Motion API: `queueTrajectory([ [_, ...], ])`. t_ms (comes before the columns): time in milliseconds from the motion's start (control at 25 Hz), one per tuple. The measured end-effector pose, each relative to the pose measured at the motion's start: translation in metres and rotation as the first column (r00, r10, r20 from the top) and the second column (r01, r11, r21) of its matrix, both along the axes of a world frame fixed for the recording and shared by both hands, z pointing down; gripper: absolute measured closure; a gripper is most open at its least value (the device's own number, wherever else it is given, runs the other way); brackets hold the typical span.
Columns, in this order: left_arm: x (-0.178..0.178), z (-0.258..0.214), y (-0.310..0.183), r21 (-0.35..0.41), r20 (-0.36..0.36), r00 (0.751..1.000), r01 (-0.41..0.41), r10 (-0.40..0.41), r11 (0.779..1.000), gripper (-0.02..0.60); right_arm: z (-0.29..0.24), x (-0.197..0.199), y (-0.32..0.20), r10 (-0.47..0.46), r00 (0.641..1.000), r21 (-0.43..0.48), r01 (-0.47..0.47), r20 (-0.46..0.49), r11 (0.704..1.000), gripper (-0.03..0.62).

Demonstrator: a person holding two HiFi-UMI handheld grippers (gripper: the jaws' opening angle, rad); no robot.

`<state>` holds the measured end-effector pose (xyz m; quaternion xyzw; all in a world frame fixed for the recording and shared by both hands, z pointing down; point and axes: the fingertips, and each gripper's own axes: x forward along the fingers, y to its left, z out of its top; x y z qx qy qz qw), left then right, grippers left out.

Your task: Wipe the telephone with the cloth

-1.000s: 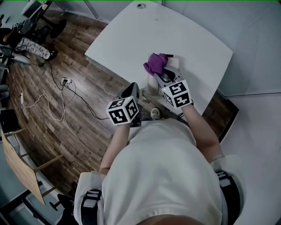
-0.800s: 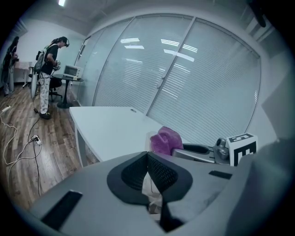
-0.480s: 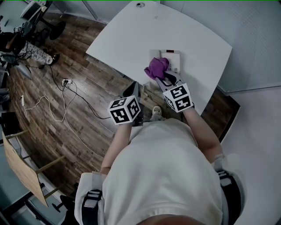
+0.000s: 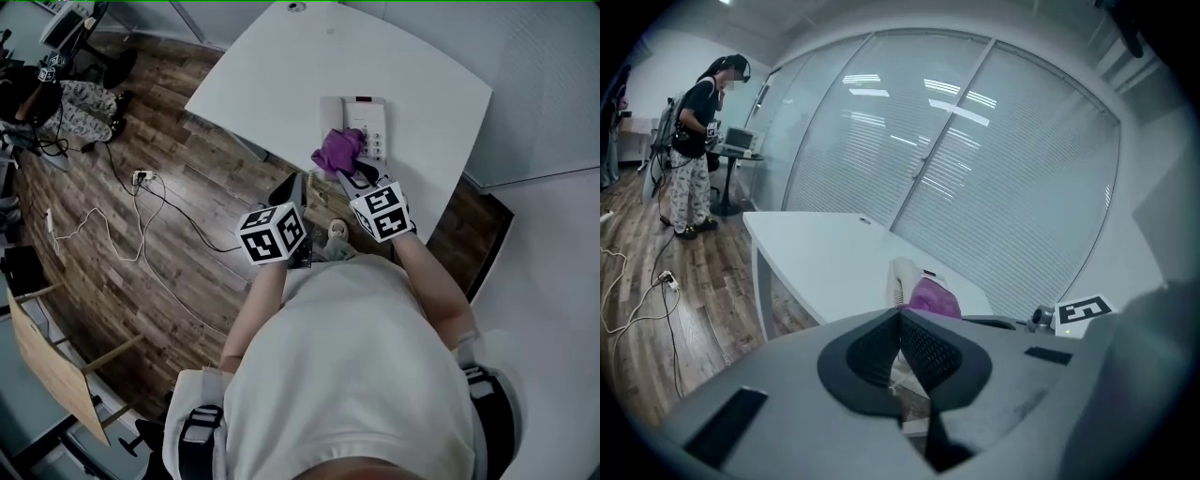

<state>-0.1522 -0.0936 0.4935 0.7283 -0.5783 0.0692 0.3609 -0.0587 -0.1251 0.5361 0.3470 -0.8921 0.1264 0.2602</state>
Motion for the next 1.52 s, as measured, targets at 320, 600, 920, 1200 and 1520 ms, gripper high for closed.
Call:
queueTrajectory([
  [320, 0.004, 0.008, 0.01, -0.019, 0.002, 1.0, -0.007, 0.007, 1.0, 0.561, 0.014, 0.004, 0.025, 0.01, 1.0, -0.042, -0.01, -0.002, 0.999, 0.459],
  [600, 0.012, 0.011, 0.01, -0.018, 0.008, 1.0, -0.023, 0.023, 1.0, 0.561, 0.026, 0.006, 0.04, 0.007, 1.0, -0.077, -0.006, 0.003, 0.997, 0.459],
  [920, 0.018, 0.009, 0.002, -0.005, 0.016, 0.999, -0.049, 0.049, 0.999, 0.561, 0.016, 0.016, 0.045, 0.037, 0.998, -0.091, -0.032, 0.052, 0.995, 0.459],
  [1200, 0.022, 0.008, -0.013, 0.002, 0.036, 0.997, -0.062, 0.062, 0.998, 0.56, -0.024, 0.045, 0.029, 0.17, 0.971, -0.053, -0.163, 0.169, 0.985, 0.459],
  [1520, 0.034, 0.018, -0.046, -0.035, 0.076, 0.994, -0.072, 0.075, 0.997, 0.56, -0.053, 0.069, -0.017, 0.244, 0.942, 0.011, -0.253, 0.229, 0.967, 0.459],
])
